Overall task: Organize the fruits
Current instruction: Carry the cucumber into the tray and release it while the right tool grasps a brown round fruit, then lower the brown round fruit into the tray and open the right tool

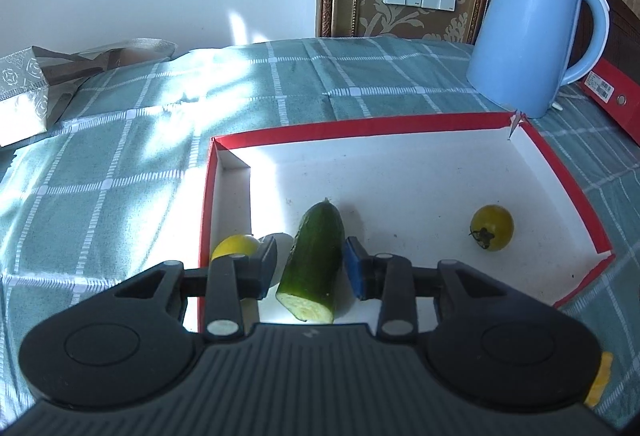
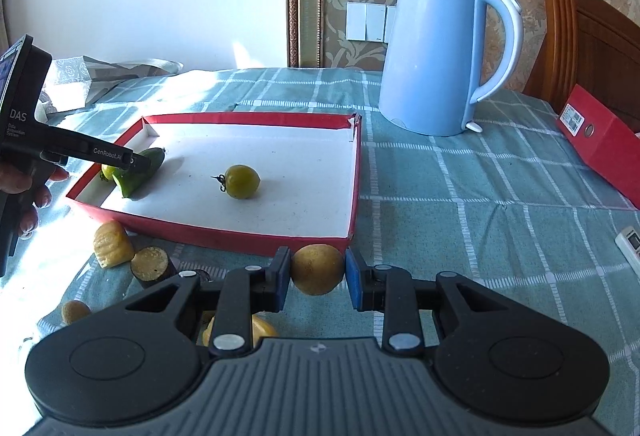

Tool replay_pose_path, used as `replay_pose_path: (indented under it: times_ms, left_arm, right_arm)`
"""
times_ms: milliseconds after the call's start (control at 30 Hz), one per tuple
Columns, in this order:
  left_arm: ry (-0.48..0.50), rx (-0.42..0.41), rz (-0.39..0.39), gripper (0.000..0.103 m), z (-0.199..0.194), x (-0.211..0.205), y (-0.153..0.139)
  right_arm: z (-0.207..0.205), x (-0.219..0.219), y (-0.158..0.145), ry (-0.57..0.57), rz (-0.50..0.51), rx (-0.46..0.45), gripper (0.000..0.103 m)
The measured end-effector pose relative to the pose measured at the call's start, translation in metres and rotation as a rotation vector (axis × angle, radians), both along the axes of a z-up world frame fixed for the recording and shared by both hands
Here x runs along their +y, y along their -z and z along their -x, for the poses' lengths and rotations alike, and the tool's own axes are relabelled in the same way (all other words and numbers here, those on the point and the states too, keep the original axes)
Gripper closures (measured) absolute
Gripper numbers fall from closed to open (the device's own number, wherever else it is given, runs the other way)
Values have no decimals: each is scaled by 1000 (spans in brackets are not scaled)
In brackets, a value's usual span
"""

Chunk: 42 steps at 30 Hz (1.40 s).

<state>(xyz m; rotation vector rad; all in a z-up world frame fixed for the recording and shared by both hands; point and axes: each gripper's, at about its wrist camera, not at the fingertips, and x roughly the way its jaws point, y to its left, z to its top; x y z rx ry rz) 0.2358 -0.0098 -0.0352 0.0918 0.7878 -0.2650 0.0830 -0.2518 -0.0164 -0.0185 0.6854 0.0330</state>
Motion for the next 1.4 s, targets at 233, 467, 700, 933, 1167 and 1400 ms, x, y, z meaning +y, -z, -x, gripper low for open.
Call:
replay_pose_path:
  times_ms: [233,467,700,933,1167,1400]
  left_arm:
    - [-6,-51,-26,60,19,7,-14]
    - [-52,-82,4,58,46,36,-31]
    - [-91,-95,10,54,88,58,-36]
    - [-121,-57,-5,48,122,71,-25]
    - [-123,-66,-11,48,142,76,-28]
    - [-117,-63,-23,47,152,74,-25]
  right_arm:
    - [-2,12,-12,-22,11,-36,75]
    - [-13,28,-21,-63,39,-58,75]
    - [-43,45,-15,-100,60,-54,75]
    - [-80,79,3,-211,113,-30,75]
    - [-101,108,22,-297,171,-17,75]
    - [-114,117,39,-323,182,41,74]
